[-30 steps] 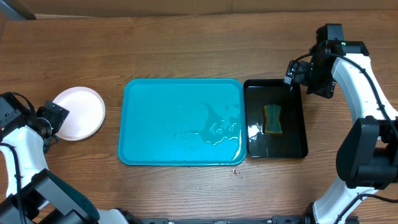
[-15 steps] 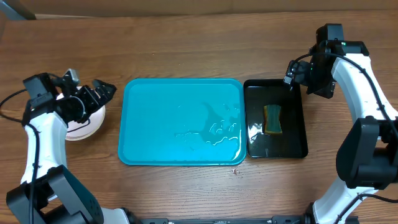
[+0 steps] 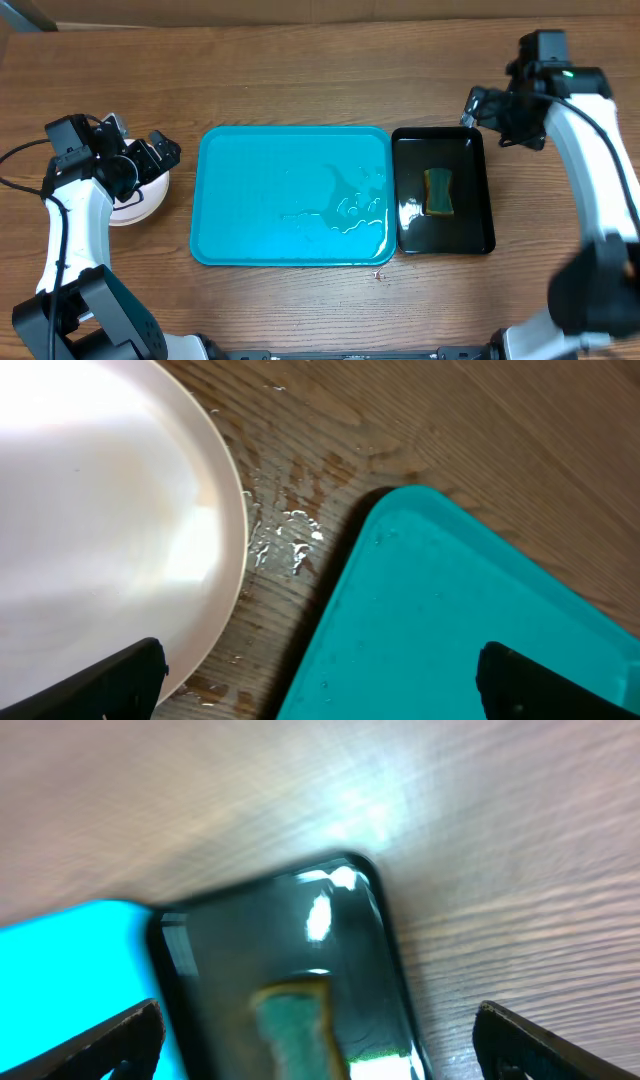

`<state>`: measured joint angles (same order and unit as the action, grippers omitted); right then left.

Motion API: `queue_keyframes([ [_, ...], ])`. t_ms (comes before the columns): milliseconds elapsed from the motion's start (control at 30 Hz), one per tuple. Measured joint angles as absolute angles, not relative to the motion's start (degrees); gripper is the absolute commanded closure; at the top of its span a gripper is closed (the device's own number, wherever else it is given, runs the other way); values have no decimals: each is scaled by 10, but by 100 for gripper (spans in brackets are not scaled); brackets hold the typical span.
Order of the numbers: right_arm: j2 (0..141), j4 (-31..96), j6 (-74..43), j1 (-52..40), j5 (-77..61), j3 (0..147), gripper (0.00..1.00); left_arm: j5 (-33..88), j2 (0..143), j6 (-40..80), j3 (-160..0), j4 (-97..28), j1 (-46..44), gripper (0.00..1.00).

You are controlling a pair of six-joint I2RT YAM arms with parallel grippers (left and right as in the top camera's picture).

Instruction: Clean dirty plates on tray and stack at the side

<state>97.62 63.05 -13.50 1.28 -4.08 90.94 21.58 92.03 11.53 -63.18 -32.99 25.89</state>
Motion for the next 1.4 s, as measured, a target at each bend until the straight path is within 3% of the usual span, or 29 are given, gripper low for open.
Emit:
queue_keyframes([
  [367,474,608,-126,-8,-6,922,0,205,920,115,-632,-330,259,0],
  [700,233,574,-119,-8,37,895,0,203,920,115,-632,-330,259,0],
  [967,76,407,-119,-8,46,676,0,203,920,115,-631,-330,259,0],
  [1200,27,156,-119,-8,15,399,0,203,920,115,-631,-330,259,0],
  [1400,9,-12,-119,-8,-8,248,0,203,920,115,-631,-330,259,0],
])
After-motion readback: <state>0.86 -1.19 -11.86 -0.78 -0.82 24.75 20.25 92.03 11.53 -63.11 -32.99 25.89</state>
